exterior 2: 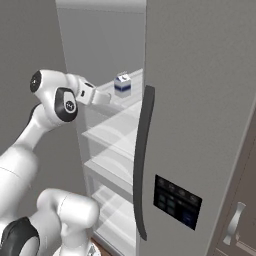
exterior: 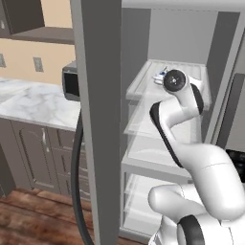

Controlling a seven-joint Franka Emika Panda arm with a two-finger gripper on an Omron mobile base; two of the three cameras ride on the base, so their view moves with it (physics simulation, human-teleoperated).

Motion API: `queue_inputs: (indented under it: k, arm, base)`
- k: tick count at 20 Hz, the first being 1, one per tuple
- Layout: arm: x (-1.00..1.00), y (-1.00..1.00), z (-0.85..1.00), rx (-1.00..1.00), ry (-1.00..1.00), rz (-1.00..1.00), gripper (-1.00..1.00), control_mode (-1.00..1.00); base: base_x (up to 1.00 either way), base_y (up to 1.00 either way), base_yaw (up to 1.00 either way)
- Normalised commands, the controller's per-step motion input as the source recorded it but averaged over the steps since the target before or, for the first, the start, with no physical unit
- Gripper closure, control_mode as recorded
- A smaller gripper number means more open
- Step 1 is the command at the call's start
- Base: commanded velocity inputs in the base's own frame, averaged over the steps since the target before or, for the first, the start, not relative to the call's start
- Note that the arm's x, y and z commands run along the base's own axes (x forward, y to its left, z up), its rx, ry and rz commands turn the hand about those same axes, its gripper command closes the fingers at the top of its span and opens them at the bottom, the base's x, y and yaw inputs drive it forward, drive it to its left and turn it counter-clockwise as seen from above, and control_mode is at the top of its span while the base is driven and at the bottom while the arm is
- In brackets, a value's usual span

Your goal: Take a sugar cube from the saucer and place it inside the coffee. Then, grab milk from the fridge and place it next to the coffee on the counter to sweeten the coffee.

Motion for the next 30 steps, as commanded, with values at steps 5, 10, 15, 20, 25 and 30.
queue_inputs:
  k: [5,10,15,20,25,30]
  arm:
    - [0.47,0.08,0.0,0.0,0.0,0.0,-1.0,-1.0]
    - [0.4,0.32,0.0,0.0,0.0,0.0,-1.0,-1.0]
    - [0.5,0.05,0.0,0.0,0.0,0.0,-1.0,-1.0]
    - [0.46,0.0,0.0,0.0,0.0,0.0,-1.0,-1.0]
    - [0.41,0.0,0.0,0.0,0.0,0.0,-1.0,-1.0]
    - [0.32,-0.19,0.0,0.0,0.01,0.0,-1.0,-1.0]
  base:
    - [0.0,0.0,0.0]
    - [0.0,0.0,0.0]
    - [0.0,0.0,0.0]
    - [0.0,0.0,0.0]
    - [0.0,0.0,0.0]
    - [0.0,0.0,0.0]
